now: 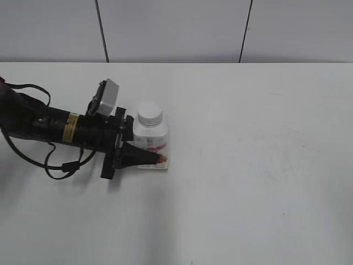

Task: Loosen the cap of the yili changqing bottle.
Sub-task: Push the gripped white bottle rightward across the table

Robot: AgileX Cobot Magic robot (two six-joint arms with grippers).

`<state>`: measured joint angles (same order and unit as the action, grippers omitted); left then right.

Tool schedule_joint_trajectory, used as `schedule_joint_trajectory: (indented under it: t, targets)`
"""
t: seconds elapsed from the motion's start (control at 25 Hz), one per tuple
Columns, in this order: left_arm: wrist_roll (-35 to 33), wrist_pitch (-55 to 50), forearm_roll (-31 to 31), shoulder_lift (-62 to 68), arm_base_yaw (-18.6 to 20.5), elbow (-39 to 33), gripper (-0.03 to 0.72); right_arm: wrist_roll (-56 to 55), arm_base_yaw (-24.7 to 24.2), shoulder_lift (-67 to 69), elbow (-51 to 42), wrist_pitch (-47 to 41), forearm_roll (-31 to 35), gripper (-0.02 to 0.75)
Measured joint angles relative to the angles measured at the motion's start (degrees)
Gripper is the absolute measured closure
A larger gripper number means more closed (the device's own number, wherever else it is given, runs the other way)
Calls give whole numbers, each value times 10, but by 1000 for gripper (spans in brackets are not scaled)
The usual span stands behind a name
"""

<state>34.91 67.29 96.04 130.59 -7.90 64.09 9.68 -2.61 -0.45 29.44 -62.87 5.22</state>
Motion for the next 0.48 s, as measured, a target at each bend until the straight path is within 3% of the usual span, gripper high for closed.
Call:
schedule_joint_trajectory:
  t: [0.24, 0.48]
  targets:
    - [0, 1, -9, -2, -74, 31, 315, 0, 0, 0, 0, 0, 0, 171]
    - [0, 3, -41, 11, -85, 42, 315, 0, 0, 0, 0, 0, 0, 171]
